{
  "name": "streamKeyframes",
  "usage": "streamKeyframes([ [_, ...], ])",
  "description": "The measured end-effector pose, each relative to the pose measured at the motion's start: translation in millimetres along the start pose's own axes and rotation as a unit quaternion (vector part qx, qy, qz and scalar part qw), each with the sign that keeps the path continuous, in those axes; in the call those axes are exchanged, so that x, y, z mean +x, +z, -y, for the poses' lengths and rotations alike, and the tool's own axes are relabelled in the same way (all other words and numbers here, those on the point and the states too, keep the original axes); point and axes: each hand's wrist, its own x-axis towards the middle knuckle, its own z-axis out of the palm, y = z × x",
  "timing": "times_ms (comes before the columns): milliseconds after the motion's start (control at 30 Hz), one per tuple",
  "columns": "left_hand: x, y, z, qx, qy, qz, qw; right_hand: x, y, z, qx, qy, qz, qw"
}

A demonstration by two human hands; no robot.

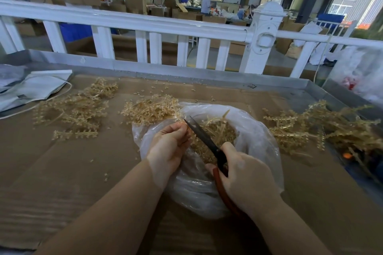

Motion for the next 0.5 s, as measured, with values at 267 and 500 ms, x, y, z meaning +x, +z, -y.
streamKeyframes([
  [267,-0.4,1.8,0.4,0.006,0.008,0.006,1.0,-0.8,-3.0,5.9,-0.034,-0.001,0.014,0.999],
  [500,0.6,2.2,2.0,0.017,0.011,-0.001,1.0,-0.2,-1.5,10.3,-0.059,0.001,0.022,0.998],
])
